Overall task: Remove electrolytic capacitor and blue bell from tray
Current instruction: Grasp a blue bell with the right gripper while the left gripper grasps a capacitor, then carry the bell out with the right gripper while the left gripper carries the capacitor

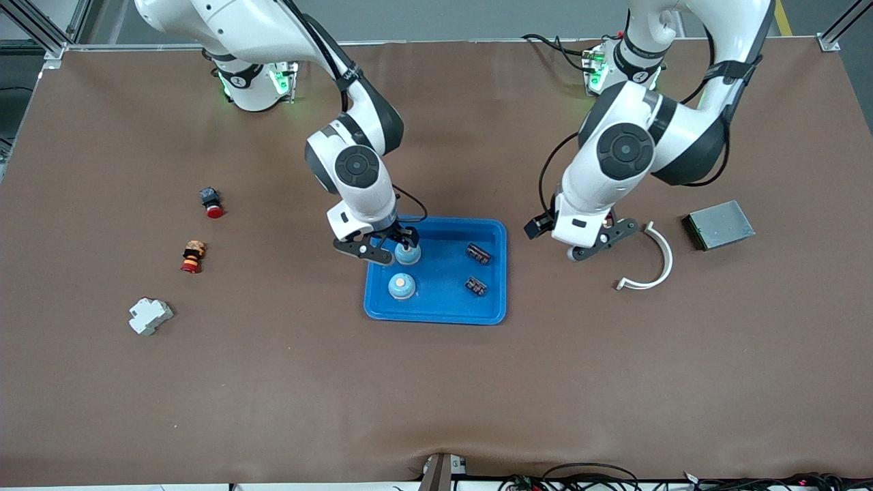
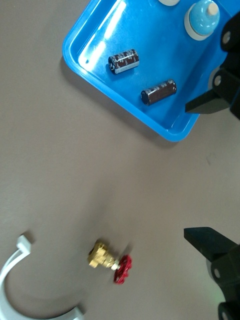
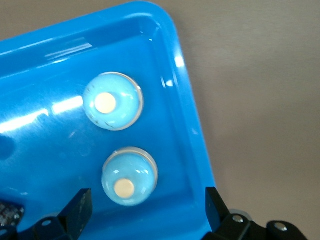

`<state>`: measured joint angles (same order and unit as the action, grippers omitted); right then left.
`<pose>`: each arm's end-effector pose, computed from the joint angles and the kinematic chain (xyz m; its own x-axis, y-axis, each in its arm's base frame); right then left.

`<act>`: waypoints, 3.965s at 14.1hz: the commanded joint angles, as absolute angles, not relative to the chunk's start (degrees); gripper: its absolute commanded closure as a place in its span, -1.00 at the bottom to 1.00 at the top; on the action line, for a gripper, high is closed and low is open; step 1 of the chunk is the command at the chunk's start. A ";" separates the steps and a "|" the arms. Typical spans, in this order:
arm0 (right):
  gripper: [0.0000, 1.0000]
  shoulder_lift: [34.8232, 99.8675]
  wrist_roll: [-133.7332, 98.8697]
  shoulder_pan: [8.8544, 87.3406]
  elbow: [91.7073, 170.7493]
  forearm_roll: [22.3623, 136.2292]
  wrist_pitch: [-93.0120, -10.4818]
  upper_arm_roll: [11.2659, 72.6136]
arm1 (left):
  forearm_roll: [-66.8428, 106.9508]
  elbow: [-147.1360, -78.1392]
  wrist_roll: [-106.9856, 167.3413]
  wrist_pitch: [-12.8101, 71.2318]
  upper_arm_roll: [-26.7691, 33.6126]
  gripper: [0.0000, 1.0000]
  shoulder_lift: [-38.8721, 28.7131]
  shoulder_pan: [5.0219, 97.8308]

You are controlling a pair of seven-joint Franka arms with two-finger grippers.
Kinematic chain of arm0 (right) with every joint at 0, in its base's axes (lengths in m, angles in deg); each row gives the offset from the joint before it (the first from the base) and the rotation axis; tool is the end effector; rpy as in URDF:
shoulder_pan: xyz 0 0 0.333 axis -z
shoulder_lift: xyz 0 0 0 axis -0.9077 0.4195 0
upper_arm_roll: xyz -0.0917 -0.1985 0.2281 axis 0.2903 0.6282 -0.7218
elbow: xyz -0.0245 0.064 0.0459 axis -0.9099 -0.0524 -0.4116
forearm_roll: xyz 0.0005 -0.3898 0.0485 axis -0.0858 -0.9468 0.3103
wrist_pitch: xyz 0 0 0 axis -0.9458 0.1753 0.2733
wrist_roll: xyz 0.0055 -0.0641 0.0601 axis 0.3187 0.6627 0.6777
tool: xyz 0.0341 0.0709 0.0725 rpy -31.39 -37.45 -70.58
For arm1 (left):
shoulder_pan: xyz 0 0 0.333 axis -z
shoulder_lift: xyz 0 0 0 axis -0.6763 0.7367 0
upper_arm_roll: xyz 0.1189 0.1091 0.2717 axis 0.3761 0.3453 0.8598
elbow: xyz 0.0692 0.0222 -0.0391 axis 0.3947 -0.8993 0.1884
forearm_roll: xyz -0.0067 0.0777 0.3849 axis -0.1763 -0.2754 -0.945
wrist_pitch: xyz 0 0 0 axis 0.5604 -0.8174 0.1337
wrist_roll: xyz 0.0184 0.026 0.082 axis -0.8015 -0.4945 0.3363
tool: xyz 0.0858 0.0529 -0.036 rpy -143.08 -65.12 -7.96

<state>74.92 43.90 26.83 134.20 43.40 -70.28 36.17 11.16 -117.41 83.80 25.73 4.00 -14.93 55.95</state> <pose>0.5164 0.4135 0.2547 0.9490 -0.3152 -0.0035 -0.3151 -0.9487 -0.0239 0.5310 -0.3071 0.3846 0.8626 0.4903 -0.1243 0.4884 -0.8713 -0.0478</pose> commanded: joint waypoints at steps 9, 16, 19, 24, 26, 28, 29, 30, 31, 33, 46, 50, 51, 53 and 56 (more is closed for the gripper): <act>-1.00 81.76 46.22 24.42 129.68 42.27 -72.62 37.02 | 11.06 -117.78 101.24 35.26 4.08 -1.00 -7.95 63.20; -1.00 84.22 47.63 23.45 128.98 41.31 -74.55 37.19 | 11.06 -117.69 116.44 45.63 4.26 -1.00 -1.18 64.88; -1.00 85.62 47.98 23.45 127.14 41.31 -74.47 37.19 | 10.89 -117.52 120.91 49.32 4.34 -0.84 0.49 65.66; -0.86 86.33 47.89 23.54 126.16 41.31 -74.29 37.19 | 7.55 -115.93 126.29 52.41 4.70 -0.37 5.50 66.90; 0.37 86.33 47.89 23.45 126.16 41.31 -74.29 37.19 | 7.55 -115.93 126.47 52.50 4.70 -0.29 5.60 66.90; 1.00 86.25 47.98 23.36 126.16 41.40 -74.29 37.19 | 7.55 -115.93 127.08 53.80 4.78 -0.26 6.12 66.90; 1.00 86.24 47.98 23.01 126.16 41.40 -74.29 37.19 | 7.55 -115.93 127.09 54.77 4.96 -0.24 6.56 66.90; 1.00 86.24 47.98 22.92 126.16 41.40 -74.20 37.19 | 7.11 -115.76 127.09 54.96 5.83 -0.24 7.17 67.16; 1.00 86.07 47.89 22.92 126.07 41.48 -74.03 37.11 | 5.71 -114.97 127.26 54.96 6.19 -0.23 7.53 67.60; 1.00 85.63 47.63 23.27 124.68 41.92 -72.89 37.11 | 5.00 -114.79 127.88 54.96 6.37 -0.21 8.14 67.60; 1.00 73.16 24.19 33.98 122.10 42.54 -49.68 36.84 | 0.78 -113.39 127.18 50.05 6.37 1.00 3.59 68.22; 1.00 67.01 14.69 38.47 128.69 42.62 -49.86 36.75 | -1.95 -111.55 122.45 41.54 6.28 1.00 -1.69 67.25; 1.00 65.34 12.41 39.52 130.80 42.80 -50.29 36.75 | -1.86 -110.84 119.82 38.20 6.28 1.00 -2.74 67.25; 1.00 62.35 8.19 41.89 134.40 43.07 -50.65 36.75 | -1.77 -110.66 115.42 34.23 6.11 1.00 -5.98 63.33; 1.00 57.52 1.51 45.23 142.66 43.07 -55.29 36.84 | -0.54 -112.41 105.50 30.27 5.58 1.00 -9.42 56.55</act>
